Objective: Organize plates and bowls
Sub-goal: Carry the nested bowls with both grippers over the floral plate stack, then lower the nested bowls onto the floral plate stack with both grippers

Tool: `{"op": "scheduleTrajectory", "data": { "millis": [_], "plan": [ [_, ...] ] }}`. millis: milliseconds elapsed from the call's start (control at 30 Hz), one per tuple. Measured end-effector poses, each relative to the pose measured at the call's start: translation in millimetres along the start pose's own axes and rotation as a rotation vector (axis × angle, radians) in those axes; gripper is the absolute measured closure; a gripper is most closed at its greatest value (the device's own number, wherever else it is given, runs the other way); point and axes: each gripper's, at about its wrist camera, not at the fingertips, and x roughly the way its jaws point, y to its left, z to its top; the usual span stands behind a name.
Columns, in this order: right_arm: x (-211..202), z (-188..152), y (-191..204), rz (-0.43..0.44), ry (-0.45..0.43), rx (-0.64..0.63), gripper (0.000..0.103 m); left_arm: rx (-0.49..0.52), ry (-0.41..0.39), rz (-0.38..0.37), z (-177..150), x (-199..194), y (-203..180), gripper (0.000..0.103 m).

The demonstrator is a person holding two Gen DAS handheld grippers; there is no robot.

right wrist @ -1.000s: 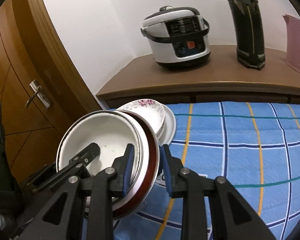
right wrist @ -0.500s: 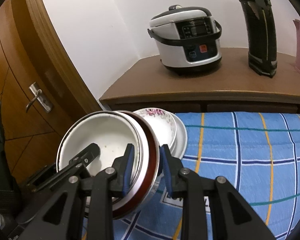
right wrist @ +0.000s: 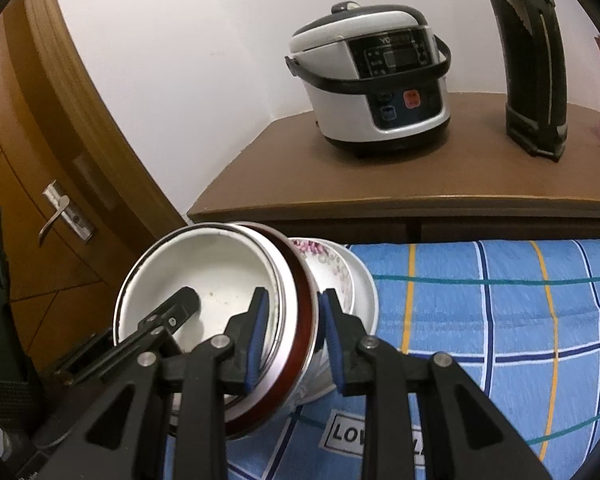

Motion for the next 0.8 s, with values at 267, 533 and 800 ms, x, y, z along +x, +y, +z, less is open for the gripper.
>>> {"op": "scheduleTrajectory", "data": {
  "millis": [267,533,800],
  "plan": [
    [20,11,-7,-0.008,0.016,0.011,0.076,-0.003,0.027,0.0,8,21,-4,0.073],
    [34,15,-15,-0.02,0.038,0.027,0.076,-0.005,0.053,-0.005,9,38,-4,0.073],
    [47,14,-16,-0.025,0.07,0.02,0.076,-0.012,0.08,-0.001,6,51,-1,0.073]
  ]
}}
